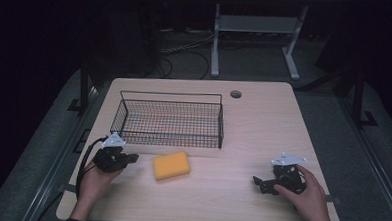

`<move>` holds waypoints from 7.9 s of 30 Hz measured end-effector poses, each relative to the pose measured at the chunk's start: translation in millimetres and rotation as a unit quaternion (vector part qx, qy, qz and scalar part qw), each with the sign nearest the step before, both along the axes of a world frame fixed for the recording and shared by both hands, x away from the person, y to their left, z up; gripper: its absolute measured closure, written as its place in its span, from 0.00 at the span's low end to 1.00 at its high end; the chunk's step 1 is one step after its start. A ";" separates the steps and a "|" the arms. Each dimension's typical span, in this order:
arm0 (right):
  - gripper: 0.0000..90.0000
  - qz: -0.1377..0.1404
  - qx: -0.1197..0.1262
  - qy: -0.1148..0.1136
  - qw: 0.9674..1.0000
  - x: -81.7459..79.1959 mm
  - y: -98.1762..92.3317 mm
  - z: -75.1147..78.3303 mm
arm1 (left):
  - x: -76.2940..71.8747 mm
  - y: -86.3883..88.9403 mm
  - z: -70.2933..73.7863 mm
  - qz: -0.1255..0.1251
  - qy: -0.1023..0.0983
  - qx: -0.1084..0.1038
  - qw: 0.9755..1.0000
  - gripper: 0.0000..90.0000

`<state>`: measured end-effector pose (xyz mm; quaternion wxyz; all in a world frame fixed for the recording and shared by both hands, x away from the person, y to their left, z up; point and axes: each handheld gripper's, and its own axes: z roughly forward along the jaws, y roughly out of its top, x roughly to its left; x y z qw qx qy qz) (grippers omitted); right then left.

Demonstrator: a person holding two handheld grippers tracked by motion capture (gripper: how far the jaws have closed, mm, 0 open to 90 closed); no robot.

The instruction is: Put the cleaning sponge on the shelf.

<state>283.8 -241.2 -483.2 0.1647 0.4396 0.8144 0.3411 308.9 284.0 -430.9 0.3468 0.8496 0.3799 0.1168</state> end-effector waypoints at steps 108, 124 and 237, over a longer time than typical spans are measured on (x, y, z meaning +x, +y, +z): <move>0.00 -0.002 -0.001 0.000 1.000 0.5 0.4 0.1 | 12.2 -64.6 20.1 -0.029 0.061 0.049 0.996 0.34; 0.00 -0.003 -0.001 0.000 1.000 0.5 0.4 0.0 | 11.0 -88.4 37.1 -0.035 0.070 0.063 0.995 0.14; 0.00 -0.003 -0.002 0.000 1.000 0.4 0.4 0.1 | 13.9 -153.4 -4.0 -0.110 0.105 0.132 0.980 0.25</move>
